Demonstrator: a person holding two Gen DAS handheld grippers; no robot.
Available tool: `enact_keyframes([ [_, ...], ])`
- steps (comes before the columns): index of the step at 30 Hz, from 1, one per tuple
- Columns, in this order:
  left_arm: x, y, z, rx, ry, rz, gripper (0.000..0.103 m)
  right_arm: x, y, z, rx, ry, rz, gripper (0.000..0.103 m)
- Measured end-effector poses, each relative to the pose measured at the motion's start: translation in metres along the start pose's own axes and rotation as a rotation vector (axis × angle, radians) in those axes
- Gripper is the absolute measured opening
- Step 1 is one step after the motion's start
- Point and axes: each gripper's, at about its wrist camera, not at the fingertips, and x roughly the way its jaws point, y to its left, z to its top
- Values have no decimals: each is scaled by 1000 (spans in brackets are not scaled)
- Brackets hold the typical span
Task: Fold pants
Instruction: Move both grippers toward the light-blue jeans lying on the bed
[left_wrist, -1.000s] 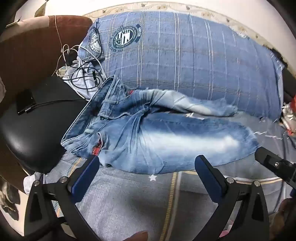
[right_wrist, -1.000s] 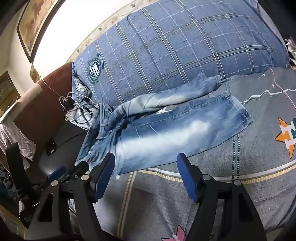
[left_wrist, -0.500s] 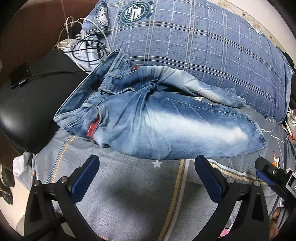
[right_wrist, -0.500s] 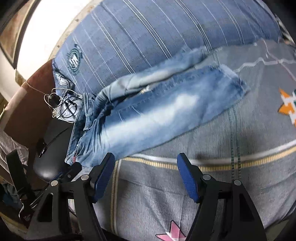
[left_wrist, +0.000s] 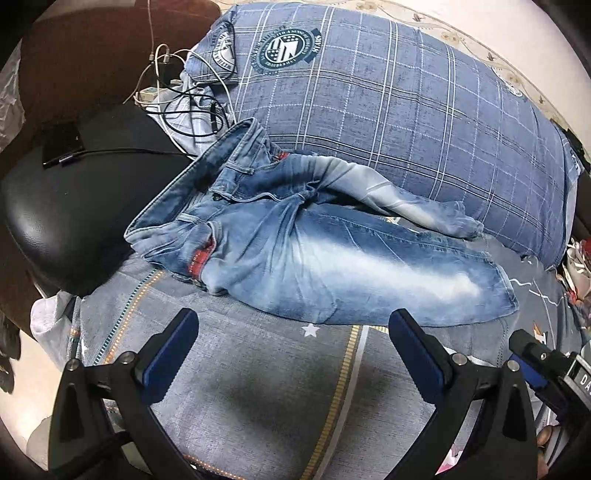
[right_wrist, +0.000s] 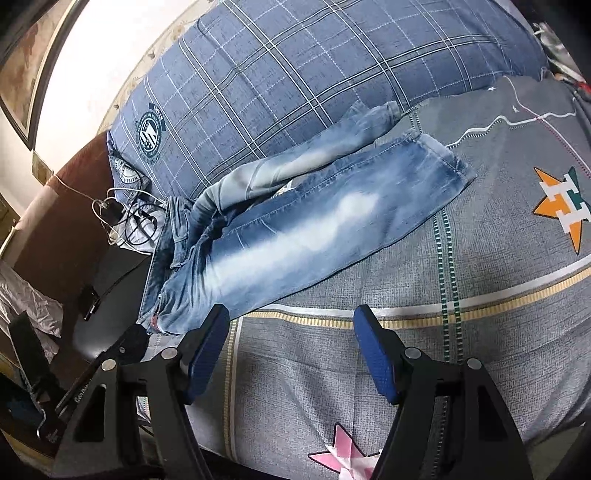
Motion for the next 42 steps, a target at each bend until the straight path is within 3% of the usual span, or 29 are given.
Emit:
enact_keyframes([
  [13, -2, -11, 0, 30, 6, -42, 103, -3, 5, 4, 11, -3, 62, 70],
  [19, 8, -7, 3, 1, 62, -77, 103, 2, -4, 9, 48, 6, 61, 70],
  [26, 29, 1, 3, -31, 138, -99, 103, 27, -21, 10, 125, 86, 46, 71],
  [32, 41, 25, 6, -142, 188, -160, 102, 33, -39, 33, 250, 48, -38, 61],
  [36, 45, 38, 5, -218, 221, -212, 102, 51, -35, 58, 243, 50, -58, 58],
  [38, 45, 41, 4, -231, 229, -222, 102, 53, -36, 52, 237, 31, -78, 56],
  [42, 46, 42, 3, -244, 244, -239, 102, 57, -57, 30, 363, 66, -19, 45],
])
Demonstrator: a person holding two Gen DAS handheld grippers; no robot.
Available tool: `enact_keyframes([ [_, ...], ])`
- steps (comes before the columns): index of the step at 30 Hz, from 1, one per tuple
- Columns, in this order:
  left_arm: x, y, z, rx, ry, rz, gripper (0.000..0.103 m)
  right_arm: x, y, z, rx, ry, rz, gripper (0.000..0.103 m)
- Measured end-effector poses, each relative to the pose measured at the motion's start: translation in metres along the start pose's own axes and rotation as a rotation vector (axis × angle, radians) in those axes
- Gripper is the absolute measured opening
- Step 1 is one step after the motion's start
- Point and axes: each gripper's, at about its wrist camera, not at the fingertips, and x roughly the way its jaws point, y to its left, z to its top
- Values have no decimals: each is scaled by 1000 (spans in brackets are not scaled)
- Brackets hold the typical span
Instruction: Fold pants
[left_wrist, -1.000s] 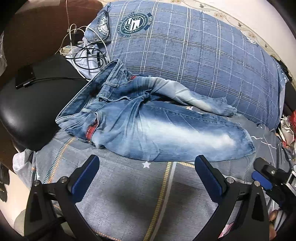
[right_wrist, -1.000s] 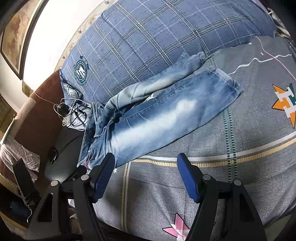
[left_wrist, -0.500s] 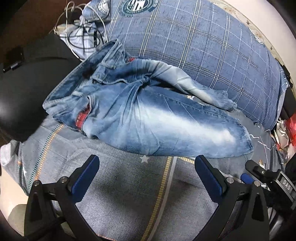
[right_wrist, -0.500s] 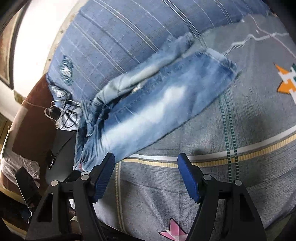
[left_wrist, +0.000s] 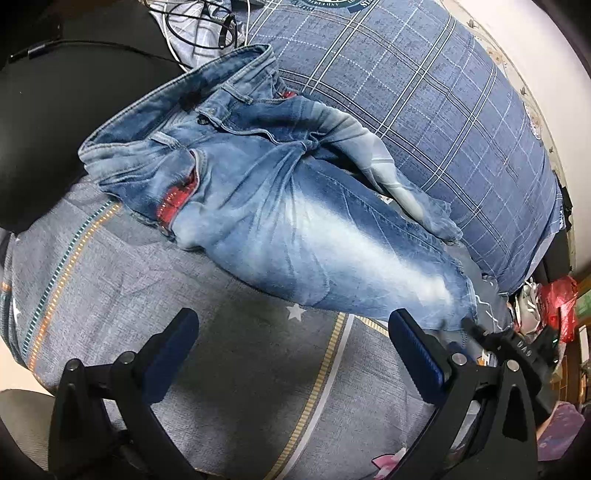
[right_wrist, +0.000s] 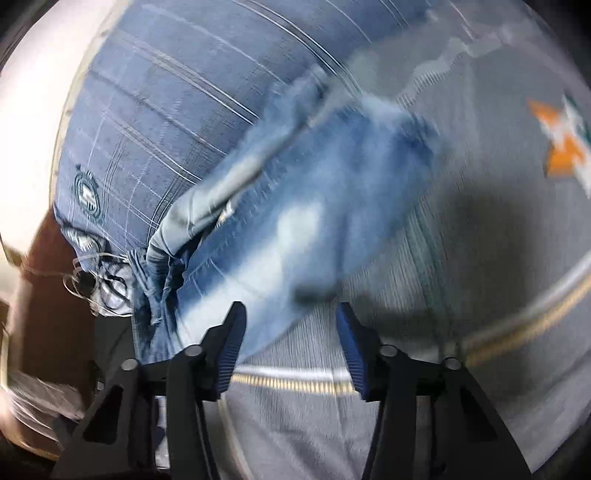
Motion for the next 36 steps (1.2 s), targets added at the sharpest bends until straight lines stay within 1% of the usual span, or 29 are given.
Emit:
enact_keyframes([
  [2, 3, -1, 1, 0, 14, -4, 102, 6, 0, 2, -10, 24, -11, 42],
  [3, 4, -2, 1, 3, 20, -3, 102, 8, 0, 4, -12, 20, -24, 39],
  [5, 5, -2, 1, 7, 26, -2, 102, 14, -2, 9, 9, 19, -40, 38],
  [7, 5, -1, 1, 4, 25, 5, 102, 23, -6, 16, 43, 38, -44, 27],
  [9, 8, 2, 2, -5, 32, 11, 102, 30, -6, 26, 59, 46, -49, 22],
  [12, 19, 3, 9, -23, 68, 15, 102, 32, -2, 37, 51, 26, -62, 23],
  [14, 28, 1, 16, -47, 101, -2, 102, 33, -4, 42, 68, 18, -54, 22],
  [16, 37, -1, 23, -73, 124, -29, 102, 33, -8, 45, 83, 25, -41, 16],
  [17, 44, -1, 28, -94, 144, -37, 102, 32, -11, 46, 93, 23, -34, 15],
  [18, 51, 0, 31, -117, 163, -33, 100, 30, -14, 48, 104, 17, -33, 15],
  [19, 57, 3, 34, -141, 180, -37, 96, 28, -17, 49, 118, 11, -33, 15],
  [20, 61, 4, 34, -159, 194, -45, 95, 25, -22, 51, 139, 4, -28, 15],
  [21, 66, 8, 35, -181, 208, -52, 92, 24, -27, 53, 163, -6, -20, 15],
  [22, 68, 9, 35, -193, 211, -49, 86, 24, -30, 54, 175, -7, -17, 15],
  [24, 70, 13, 39, -222, 195, -32, 82, 26, -31, 58, 184, -3, -8, 15],
  [26, 68, 14, 45, -240, 156, -17, 67, 27, -24, 60, 143, -13, -42, 15],
  [27, 69, 16, 48, -248, 144, -4, 55, 28, -20, 60, 129, -17, -57, 13],
  [28, 70, 19, 49, -262, 133, 15, 40, 27, -17, 60, 113, -22, -68, 8],
  [29, 69, 21, 49, -270, 122, 30, 32, 26, -14, 60, 95, -28, -76, 7],
  [30, 67, 24, 48, -277, 109, 40, 21, 23, -14, 60, 85, -38, -80, 5],
  [33, 55, 30, 45, -297, 78, -1, 8, 9, -9, 62, 54, -85, -77, 1],
  [35, 42, 31, 46, -294, 52, -44, 8, -9, -5, 59, 28, -131, -66, 0],
  [36, 35, 31, 45, -288, 41, -56, 8, -16, -6, 57, 13, -134, -59, 1],
])
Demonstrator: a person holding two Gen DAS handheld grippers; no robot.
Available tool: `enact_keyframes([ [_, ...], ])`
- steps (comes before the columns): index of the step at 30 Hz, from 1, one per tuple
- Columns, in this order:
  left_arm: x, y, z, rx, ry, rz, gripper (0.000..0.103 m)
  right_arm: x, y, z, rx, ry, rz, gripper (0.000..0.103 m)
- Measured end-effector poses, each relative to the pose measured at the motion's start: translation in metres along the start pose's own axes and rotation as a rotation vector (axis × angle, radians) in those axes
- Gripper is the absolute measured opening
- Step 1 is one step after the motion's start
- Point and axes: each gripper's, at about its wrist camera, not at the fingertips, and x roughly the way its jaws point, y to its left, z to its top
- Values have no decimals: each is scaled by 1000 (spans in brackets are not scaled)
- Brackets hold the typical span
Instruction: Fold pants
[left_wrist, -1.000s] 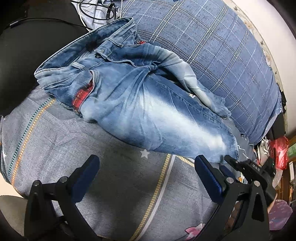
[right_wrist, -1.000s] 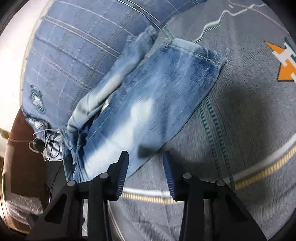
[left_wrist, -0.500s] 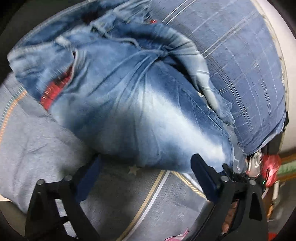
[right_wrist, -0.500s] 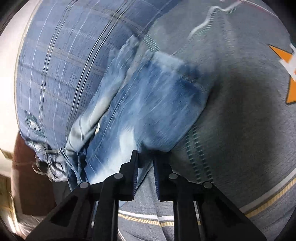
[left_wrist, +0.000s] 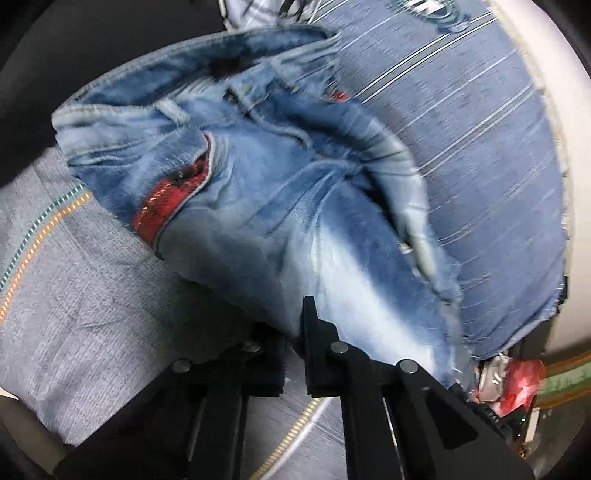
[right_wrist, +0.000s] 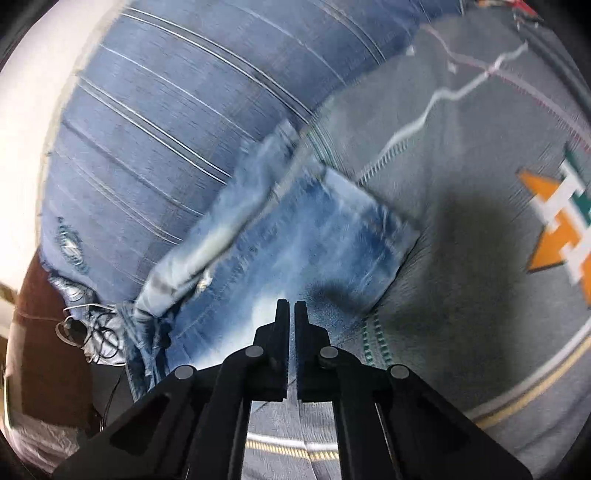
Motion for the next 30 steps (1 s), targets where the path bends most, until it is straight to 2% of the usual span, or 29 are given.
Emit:
enact_keyframes([
  [2, -5, 2, -1, -4, -5, -5, 8, -15, -12, -1, 13, -1, 28, 6],
  [3, -6, 5, -2, -12, -2, -8, 8, -21, -19, 0, 29, -6, 12, 8],
  [5, -5, 8, -2, -34, 7, -12, 8, -27, -34, -1, 62, -11, -39, 31],
  [6, -6, 11, -3, -48, 12, -21, 8, -27, -40, 0, 85, -5, -40, 51],
  [7, -8, 13, -3, -57, 13, -31, 8, -25, -44, -1, 110, 5, -18, 52],
  [9, -8, 10, -3, -62, 11, -37, 7, -17, -42, -2, 109, 34, 3, 52],
  [13, -7, 8, -4, -40, 15, -16, 7, 6, -34, 5, 100, 62, -18, 52],
  [17, 0, 12, -4, -36, 40, 9, 7, 17, -39, 24, 127, 21, -105, 52],
  [21, 9, 10, -5, -20, 62, 36, 7, 28, -45, 44, 159, 11, -100, 52],
  [23, 13, 7, -4, -5, 63, 51, 7, 31, -40, 45, 131, 6, -125, 40],
  [24, 14, 6, -3, -4, 64, 53, 7, 32, -37, 45, 110, 6, -150, 29],
  [25, 15, 6, -2, -5, 66, 53, 7, 32, -36, 45, 100, 2, -168, 23],
  [28, 14, 6, -2, -10, 65, 48, 7, 19, -42, 49, 137, -64, -117, 23],
  [30, 14, 6, -2, -8, 68, 52, 7, 10, -40, 50, 133, -120, -141, 23],
])
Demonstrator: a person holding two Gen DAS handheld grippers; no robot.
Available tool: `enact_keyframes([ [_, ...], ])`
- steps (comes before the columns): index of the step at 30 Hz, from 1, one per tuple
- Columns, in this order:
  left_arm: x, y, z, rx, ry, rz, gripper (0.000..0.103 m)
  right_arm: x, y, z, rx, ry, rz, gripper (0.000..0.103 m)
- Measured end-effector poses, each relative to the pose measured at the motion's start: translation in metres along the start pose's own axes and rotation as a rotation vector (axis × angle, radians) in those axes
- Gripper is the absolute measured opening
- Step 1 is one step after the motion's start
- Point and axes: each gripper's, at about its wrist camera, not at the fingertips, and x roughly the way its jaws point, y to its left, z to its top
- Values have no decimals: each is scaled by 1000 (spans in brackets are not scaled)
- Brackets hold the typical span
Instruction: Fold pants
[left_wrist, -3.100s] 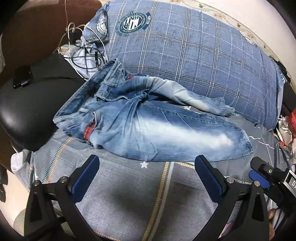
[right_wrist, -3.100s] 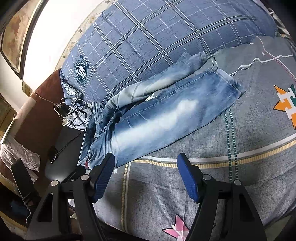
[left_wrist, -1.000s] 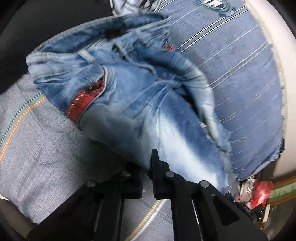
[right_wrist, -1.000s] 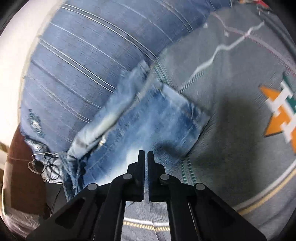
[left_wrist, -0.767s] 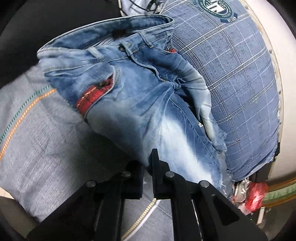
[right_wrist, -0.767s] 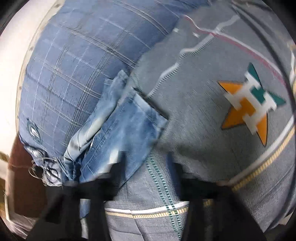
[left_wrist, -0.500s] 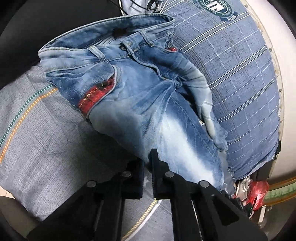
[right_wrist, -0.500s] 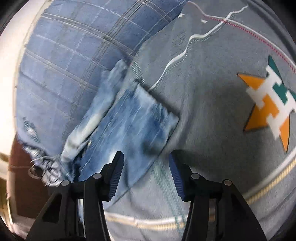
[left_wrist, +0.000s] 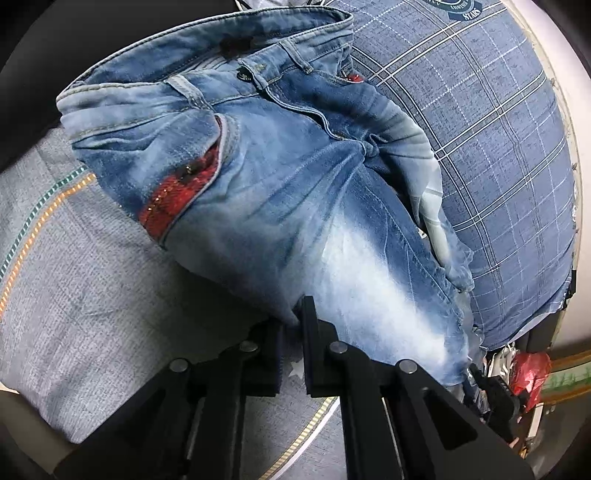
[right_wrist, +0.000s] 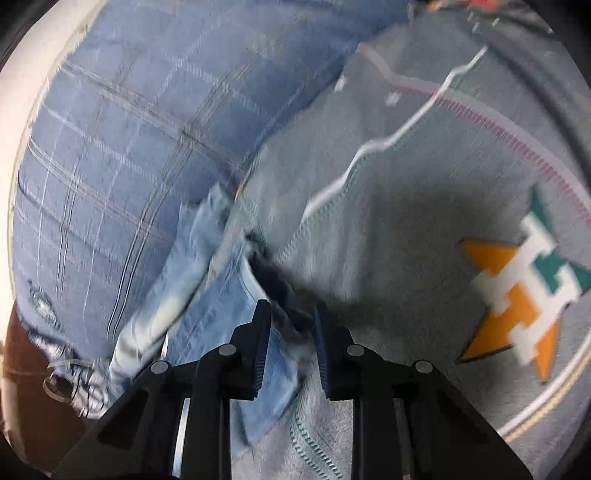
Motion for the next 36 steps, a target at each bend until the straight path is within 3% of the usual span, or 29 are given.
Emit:
enact_keyframes([
  [2, 0, 0, 0, -2, 1, 1, 7, -1, 4, 1, -21, 0, 22, 26],
  [5, 1, -1, 0, 3, 1, 6, 7, 16, 4, -3, -16, 77, 34, 25],
  [6, 1, -1, 0, 6, 2, 7, 7, 18, 4, -4, -21, 79, 17, 21],
  [8, 0, 0, 0, 3, 5, 4, 7, 10, 5, -1, -36, 26, -38, 29],
  [10, 1, 0, 0, 1, 9, 4, 7, 6, 5, 1, -46, -12, -69, 52],
  [13, 2, -1, 0, 8, 11, 12, 7, 23, 4, 0, -76, 64, -85, 53],
  [14, 2, -1, 0, 11, 12, 13, 7, 23, 7, -2, -102, 55, -104, 51],
  [15, 3, -1, 1, 12, 14, 12, 7, 21, 13, -5, -140, 45, -126, 37],
  [16, 3, -1, 1, 11, 15, 10, 7, 20, 21, -8, -189, 52, -124, 10],
  [17, 2, 0, 2, 9, 15, 5, 7, 20, 25, -11, -222, 60, -127, 7],
  [22, 2, 0, 0, 16, 6, 17, 8, 19, 28, -19, -275, 102, -130, 10],
  [24, 4, -1, 0, 20, 5, 29, 8, 21, 26, -17, -280, 104, -167, 4],
  [28, -6, 1, -1, -13, -30, -13, 7, -10, 26, -18, -259, 35, -101, 1],
  [31, -29, -5, -4, 17, -101, -45, 6, -51, 27, -21, -255, -9, 33, 1],
  [34, -59, -12, -10, 62, -172, -68, 5, -87, 25, -29, -309, -40, 76, 1],
  [36, -70, -10, -12, 75, -158, -83, 4, -103, 17, -31, -324, -38, 85, 1],
])
